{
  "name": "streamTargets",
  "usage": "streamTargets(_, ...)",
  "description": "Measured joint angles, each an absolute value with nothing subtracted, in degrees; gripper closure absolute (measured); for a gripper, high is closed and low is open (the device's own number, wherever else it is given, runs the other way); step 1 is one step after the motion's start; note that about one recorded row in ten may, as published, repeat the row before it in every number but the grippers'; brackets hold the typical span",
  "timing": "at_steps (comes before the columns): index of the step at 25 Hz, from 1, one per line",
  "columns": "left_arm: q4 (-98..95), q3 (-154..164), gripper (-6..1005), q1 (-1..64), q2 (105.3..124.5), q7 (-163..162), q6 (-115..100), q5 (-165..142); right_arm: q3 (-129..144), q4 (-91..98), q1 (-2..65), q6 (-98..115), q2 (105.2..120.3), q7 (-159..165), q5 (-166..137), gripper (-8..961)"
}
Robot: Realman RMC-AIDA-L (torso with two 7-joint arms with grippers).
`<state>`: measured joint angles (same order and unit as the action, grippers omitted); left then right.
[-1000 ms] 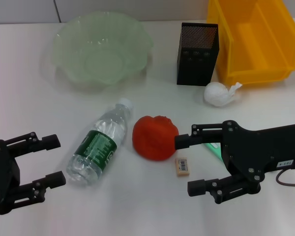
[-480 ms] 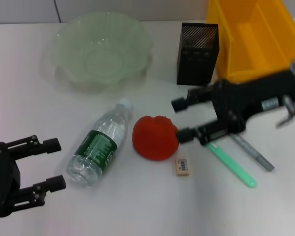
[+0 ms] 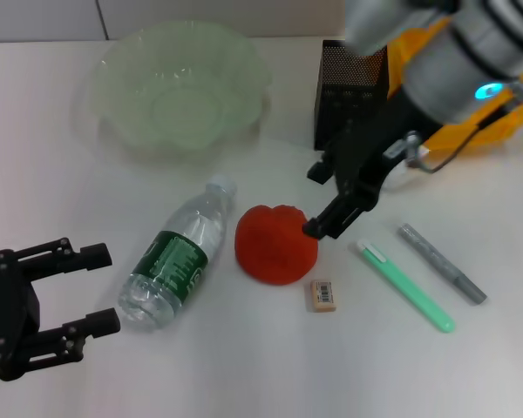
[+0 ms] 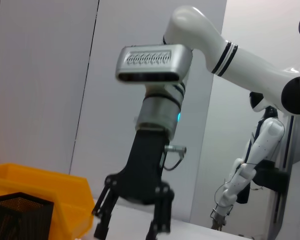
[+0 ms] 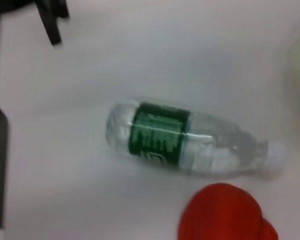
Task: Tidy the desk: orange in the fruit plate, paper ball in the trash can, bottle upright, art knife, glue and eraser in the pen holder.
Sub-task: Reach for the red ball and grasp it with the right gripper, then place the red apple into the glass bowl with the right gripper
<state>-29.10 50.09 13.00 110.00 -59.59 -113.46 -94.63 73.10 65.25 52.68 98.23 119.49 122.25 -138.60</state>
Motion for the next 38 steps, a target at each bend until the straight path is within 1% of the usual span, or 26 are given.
streamTargets(14, -29.1, 49.4, 314, 13.6, 110.21, -59.6, -113.3, -94.6, 94.0, 53.9, 55.2, 78.5, 119.89, 128.3, -136.7, 226)
streamTargets(20, -29.1, 49.4, 315, 13.7, 110.3, -59.2, -113.0, -94.7, 96.3, 53.6, 54.9, 77.5, 119.89, 128.5, -134.8, 266)
streamTargets(28, -29.1, 49.4, 317, 13.6, 110.47, -59.0, -113.0, -94.7, 95.9, 53.8, 54.9, 78.6, 119.87, 128.9, -134.7, 497)
streamTargets(34, -29.0, 49.4, 318, 13.2, 110.48, -58.9, -113.2, -94.7, 89.7, 59.4, 54.7, 85.2, 119.32, 128.8, -136.8, 692)
streamTargets(37, -29.0, 49.4, 318, 13.0, 110.48, -58.9, -113.1, -94.7, 81.2, 65.0, 55.4, 88.7, 119.28, 128.7, -139.7, 731)
streamTargets(38, -28.9, 49.4, 319, 13.0, 110.48, -58.8, -113.1, -94.7, 75.9, 67.8, 56.7, 88.1, 119.27, 129.7, -141.1, 744)
